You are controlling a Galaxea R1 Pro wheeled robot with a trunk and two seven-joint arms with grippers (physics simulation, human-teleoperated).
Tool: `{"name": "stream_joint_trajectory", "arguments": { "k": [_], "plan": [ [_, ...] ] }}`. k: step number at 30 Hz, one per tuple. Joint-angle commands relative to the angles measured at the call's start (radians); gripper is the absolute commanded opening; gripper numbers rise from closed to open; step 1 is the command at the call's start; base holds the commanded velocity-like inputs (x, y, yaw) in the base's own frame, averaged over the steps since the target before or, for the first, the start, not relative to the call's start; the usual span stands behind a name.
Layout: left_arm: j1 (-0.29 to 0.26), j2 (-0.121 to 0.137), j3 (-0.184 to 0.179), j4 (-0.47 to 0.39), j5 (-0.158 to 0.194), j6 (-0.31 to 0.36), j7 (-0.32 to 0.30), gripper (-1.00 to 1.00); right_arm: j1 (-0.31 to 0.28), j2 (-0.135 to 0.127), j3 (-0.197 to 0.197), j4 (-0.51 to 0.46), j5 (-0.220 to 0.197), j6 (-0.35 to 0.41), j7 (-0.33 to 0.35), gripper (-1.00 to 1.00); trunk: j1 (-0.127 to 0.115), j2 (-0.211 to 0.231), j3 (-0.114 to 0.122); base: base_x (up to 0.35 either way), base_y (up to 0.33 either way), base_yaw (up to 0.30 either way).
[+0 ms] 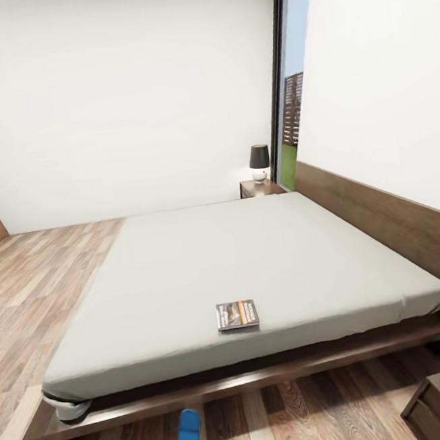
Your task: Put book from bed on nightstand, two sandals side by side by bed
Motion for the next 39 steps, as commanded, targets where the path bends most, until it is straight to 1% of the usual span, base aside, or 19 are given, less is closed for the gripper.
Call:
{"name": "stream_joint_trajectory", "arguments": {
  "k": [1, 20, 30, 31, 32, 33, 34, 35, 36, 38, 39],
  "plan": [
    [-0.001, 0.000, 0.005, 0.002, 0.004, 0.000, -0.007, -1.00, -0.001, -0.001, 0.008, 0.001, -0.007, -0.005, 0.001, -1.00, 0.000, 0.000, -0.001, 0.000, 0.000, 0.293],
    [-0.001, 0.000, 0.006, 0.002, 0.004, 0.000, -0.007, -1.00, -0.001, -0.001, 0.008, 0.000, -0.007, -0.004, 0.005, -1.00, 0.000, 0.000, -0.001, 0.000, 0.000, 0.291],
    [-0.001, 0.003, 0.010, 0.001, 0.004, 0.001, -0.006, -1.00, -0.001, -0.002, 0.007, 0.001, -0.008, -0.004, 0.005, -1.00, 0.000, 0.000, -0.001, 0.000, 0.000, 0.036],
    [-0.001, 0.005, 0.012, 0.000, 0.004, 0.002, 0.002, -1.00, -0.001, -0.002, 0.006, 0.001, -0.008, -0.004, 0.005, -1.00, 0.000, 0.000, -0.001, 0.000, 0.000, 0.000],
    [-0.001, 0.007, 0.013, -0.001, 0.004, 0.003, 0.020, -1.00, -0.001, -0.002, 0.006, 0.001, -0.008, -0.004, 0.006, -1.00, 0.000, 0.000, -0.001, 0.000, 0.000, 0.000],
    [-0.001, 0.008, 0.014, -0.003, 0.004, 0.004, 0.051, -1.00, -0.001, -0.002, 0.006, 0.001, -0.008, -0.004, 0.006, -1.00, 0.000, 0.000, -0.001, 0.000, 0.000, 0.000],
    [-0.002, 0.009, 0.015, -0.005, 0.004, 0.004, 0.097, -1.00, -0.001, -0.003, 0.006, 0.001, -0.008, -0.004, 0.006, -1.00, 0.000, 0.000, -0.001, 0.000, 0.000, 0.000],
    [-0.005, 0.010, 0.015, -0.008, 0.004, 0.007, 0.189, -1.00, -0.001, -0.003, 0.006, 0.001, -0.009, -0.004, 0.006, -1.00, 0.000, 0.000, -0.001, 0.000, 0.000, 0.000],
    [-0.007, 0.010, 0.015, -0.011, 0.005, 0.009, 0.256, -1.00, -0.001, -0.003, 0.006, 0.001, -0.009, -0.004, 0.006, -1.00, 0.000, 0.000, -0.001, 0.000, 0.000, 0.000],
    [-0.013, 0.008, 0.014, -0.035, 0.004, 0.015, 0.370, -1.00, -0.001, -0.003, 0.006, 0.001, -0.009, -0.004, 0.006, -1.00, 0.000, 0.000, -0.001, 0.000, 0.000, 0.000],
    [-0.017, 0.008, 0.014, -0.053, 0.004, 0.024, 0.410, -1.00, -0.001, -0.003, 0.005, 0.001, -0.009, -0.004, 0.007, -1.00, 0.000, 0.000, -0.001, 0.000, 0.000, 0.000]
  ]
}}
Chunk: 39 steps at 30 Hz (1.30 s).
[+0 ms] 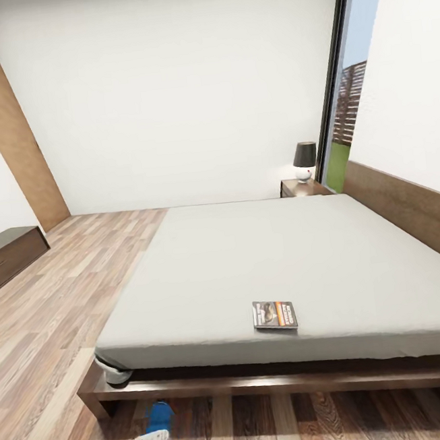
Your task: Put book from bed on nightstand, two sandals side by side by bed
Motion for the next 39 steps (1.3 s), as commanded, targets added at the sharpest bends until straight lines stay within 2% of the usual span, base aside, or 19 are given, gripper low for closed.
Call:
{"name": "stream_joint_trajectory", "arguments": {
  "k": [1, 2, 3, 6, 7, 9, 10, 14, 19, 24, 26, 27, 28, 29, 31, 37, 39],
  "plan": [
    [-0.007, 0.000, 0.003, -0.035, 0.009, 0.036, 0.029, -1.00, -0.001, -0.002, 0.008, 0.001, -0.007, -0.005, 0.002, -1.00, 0.000, 0.000, -0.001, 0.000, 0.000, 0.000],
    [-0.013, 0.001, 0.002, -0.064, 0.008, 0.079, 0.043, -1.00, -0.001, -0.003, 0.008, 0.000, -0.007, -0.005, 0.002, -1.00, 0.000, 0.000, -0.001, 0.000, 0.000, 0.000],
    [-0.022, 0.002, 0.002, -0.112, 0.007, 0.157, 0.055, -1.00, -0.001, -0.004, 0.008, 0.000, -0.007, -0.004, 0.002, -1.00, 0.000, 0.000, -0.001, 0.000, 0.000, 0.000],
    [-0.040, 0.006, 0.000, -0.203, -0.003, 0.290, 0.065, -1.00, -0.001, -0.005, 0.007, 0.000, -0.007, -0.004, 0.002, -1.00, 0.000, 0.000, -0.001, 0.000, 0.000, 0.000],
    [-0.061, 0.013, 0.000, -0.226, -0.017, 0.333, 0.066, -1.00, -0.001, -0.006, 0.007, 0.000, -0.007, -0.004, 0.002, -1.00, 0.000, 0.000, -0.001, 0.000, 0.000, 0.000],
    [-0.093, 0.020, 0.000, -0.239, -0.047, 0.371, 0.067, -1.00, -0.001, -0.006, 0.006, 0.001, -0.007, -0.004, 0.002, -1.00, 0.000, 0.000, -0.001, 0.000, 0.000, 0.000],
    [-0.106, 0.023, -0.001, -0.243, -0.075, 0.386, 0.067, -1.00, -0.001, -0.007, 0.005, 0.001, -0.007, -0.004, 0.002, -1.00, 0.000, 0.000, -0.001, 0.000, 0.000, 0.000],
    [-0.118, 0.024, -0.003, -0.225, -0.121, 0.390, 0.063, -1.00, -0.001, -0.007, 0.002, 0.001, -0.007, -0.004, 0.001, -1.00, 0.000, 0.000, -0.001, 0.000, 0.000, 0.000],
    [-0.119, 0.025, -0.002, -0.182, -0.128, 0.351, 0.062, -1.00, -0.001, -0.007, 0.002, 0.001, -0.007, -0.004, 0.001, -1.00, 0.000, 0.000, -0.001, 0.000, 0.000, 0.000],
    [-0.118, 0.025, -0.002, -0.174, -0.128, 0.342, 0.064, -1.00, -0.001, -0.008, 0.001, 0.001, -0.015, 0.002, 0.001, -1.00, 0.000, 0.000, -0.001, 0.000, 0.000, 0.000],
    [-0.116, 0.025, -0.003, -0.173, -0.128, 0.342, 0.065, -1.00, -0.001, -0.009, 0.001, 0.001, -0.054, 0.005, 0.002, -1.00, 0.000, 0.000, -0.001, 0.000, 0.000, 0.000],
    [-0.116, 0.024, -0.003, -0.173, -0.128, 0.342, 0.065, -1.00, -0.001, -0.009, 0.001, 0.002, -0.085, 0.006, 0.002, -1.00, 0.004, -0.007, -0.004, 0.000, 0.000, 0.000],
    [-0.115, 0.024, -0.003, -0.173, -0.128, 0.342, 0.065, -1.00, -0.001, -0.009, 0.002, 0.002, -0.135, 0.007, 0.003, -1.00, 0.008, -0.014, -0.007, 0.000, 0.000, 0.000],
    [-0.115, 0.023, -0.003, -0.173, -0.128, 0.342, 0.065, -1.00, -0.001, -0.010, 0.003, 0.002, -0.163, 0.008, 0.003, -1.00, 0.011, -0.021, -0.010, 0.000, 0.000, 0.000],
    [-0.114, 0.022, -0.003, -0.173, -0.128, 0.341, 0.065, -1.00, -0.001, -0.011, 0.003, 0.002, -0.199, 0.008, 0.004, -1.00, 0.019, -0.035, -0.017, 0.000, 0.000, 0.000],
    [-0.109, 0.017, -0.005, -0.173, -0.129, 0.337, 0.065, -1.00, -0.001, -0.016, 0.002, 0.002, -0.217, 0.009, 0.005, -1.00, 0.042, -0.077, -0.035, 0.000, 0.000, 0.000],
    [-0.109, 0.016, -0.005, -0.173, -0.128, 0.337, 0.065, -1.00, -0.001, -0.031, -0.003, -0.006, -0.220, 0.015, 0.006, -1.00, 0.050, -0.091, -0.042, 0.000, 0.000, 0.000]
  ]
}}
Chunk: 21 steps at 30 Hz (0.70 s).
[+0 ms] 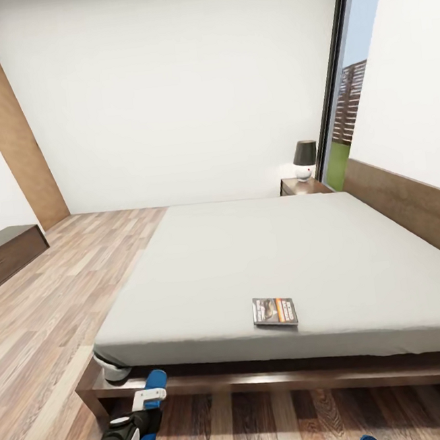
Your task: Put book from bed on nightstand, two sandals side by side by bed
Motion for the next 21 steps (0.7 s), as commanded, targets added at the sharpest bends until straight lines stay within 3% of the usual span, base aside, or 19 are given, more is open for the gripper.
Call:
{"name": "stream_joint_trajectory", "arguments": {
  "k": [1, 2, 3, 5, 6, 8, 13, 16, 17, 19, 21],
  "plan": [
    [0.000, -0.001, 0.003, -0.002, -0.002, 0.006, -0.001, -1.00, -0.001, -0.029, 0.008, -0.008, -0.010, 0.007, 0.003, -1.00, 0.004, -0.008, -0.004, 0.000, 0.000, 0.000],
    [0.000, -0.001, 0.003, -0.002, -0.001, 0.006, -0.001, -1.00, -0.001, -0.078, 0.004, -0.032, -0.021, 0.050, 0.004, -1.00, 0.008, -0.015, -0.007, 0.000, 0.000, 0.000],
    [0.000, -0.001, 0.003, -0.002, 0.000, 0.006, -0.001, -1.00, -0.001, -0.104, 0.000, -0.062, -0.034, 0.096, 0.004, -1.00, 0.012, -0.022, -0.010, 0.000, 0.000, 0.000],
    [0.000, -0.001, 0.003, -0.002, 0.001, 0.006, -0.001, -1.00, -0.001, -0.138, -0.012, -0.151, -0.075, 0.210, 0.004, -1.00, 0.019, -0.036, -0.017, 0.000, 0.000, 0.000],
    [0.000, -0.001, 0.003, -0.002, 0.002, 0.006, -0.001, -1.00, -0.001, -0.162, -0.019, -0.221, -0.114, 0.293, 0.005, -1.00, 0.023, -0.043, -0.020, 0.000, 0.000, 0.000],
    [0.000, -0.001, 0.003, -0.002, 0.003, 0.005, -0.001, -1.00, -0.001, -0.199, -0.025, -0.298, -0.179, 0.389, 0.005, -1.00, 0.031, -0.057, -0.026, 0.000, 0.000, 0.000],
    [0.001, -0.004, 0.003, -0.001, 0.004, 0.004, -0.002, -1.00, -0.001, -0.293, -0.032, -0.341, -0.320, 0.495, 0.004, -1.00, 0.050, -0.092, -0.042, 0.000, 0.000, 0.000],
    [0.001, -0.009, 0.003, 0.000, 0.004, 0.004, -0.002, -1.00, -0.001, -0.312, -0.062, -0.371, -0.351, 0.675, 0.005, -1.00, 0.061, -0.113, -0.051, 0.000, 0.000, 0.000],
    [0.001, -0.010, 0.003, 0.000, 0.004, 0.004, -0.002, -1.00, -0.001, -0.313, -0.097, -0.387, -0.353, 0.726, 0.005, -1.00, 0.065, -0.120, -0.054, 0.000, 0.000, 0.000],
    [0.001, -0.011, 0.003, 0.000, 0.004, 0.004, -0.002, -1.00, -0.001, -0.312, -0.173, -0.407, -0.354, 0.770, 0.004, -1.00, 0.073, -0.134, -0.061, 0.000, 0.000, 0.000],
    [0.001, -0.011, 0.003, 0.000, 0.005, 0.004, -0.003, -1.00, -0.001, -0.312, -0.216, -0.414, -0.354, 0.784, 0.003, -1.00, 0.081, -0.148, -0.067, 0.000, 0.000, 0.000]
  ]
}}
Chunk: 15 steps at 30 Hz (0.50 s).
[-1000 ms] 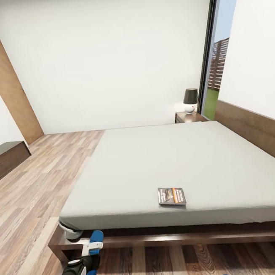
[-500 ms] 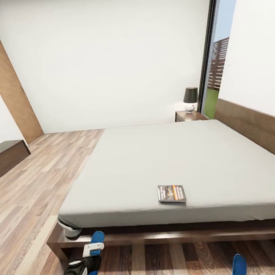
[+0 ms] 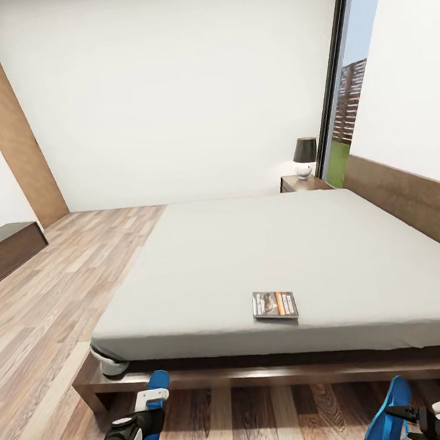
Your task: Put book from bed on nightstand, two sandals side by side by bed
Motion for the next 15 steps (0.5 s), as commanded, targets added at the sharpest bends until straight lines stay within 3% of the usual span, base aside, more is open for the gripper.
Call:
{"name": "stream_joint_trajectory", "arguments": {
  "k": [1, 6, 11, 15],
  "plan": [
    [0.000, 0.000, 0.003, -0.001, -0.001, 0.006, -0.001, -1.00, -0.001, -0.001, -0.006, -0.002, -0.002, 0.004, 0.003, -1.00, 0.004, -0.008, -0.004, 0.000, 0.000, 0.000],
    [0.000, -0.001, 0.001, 0.029, -0.003, -0.011, -0.003, -1.00, -0.001, -0.001, -0.017, -0.041, 0.004, 0.006, 0.013, -1.00, 0.023, -0.043, -0.020, 0.000, 0.000, 0.000],
    [0.000, -0.008, 0.003, 0.033, -0.003, -0.050, -0.003, -1.00, -0.001, -0.001, -0.016, -0.055, 0.008, 0.005, 0.255, -1.00, 0.042, -0.078, -0.036, 0.000, 0.000, 0.000],
    [0.000, -0.008, 0.005, 0.033, -0.002, -0.052, -0.003, -1.00, -0.001, -0.001, -0.015, -0.048, 0.009, 0.003, 0.288, -1.00, 0.058, -0.106, -0.048, 0.000, 0.000, 0.000]
  ]
}}
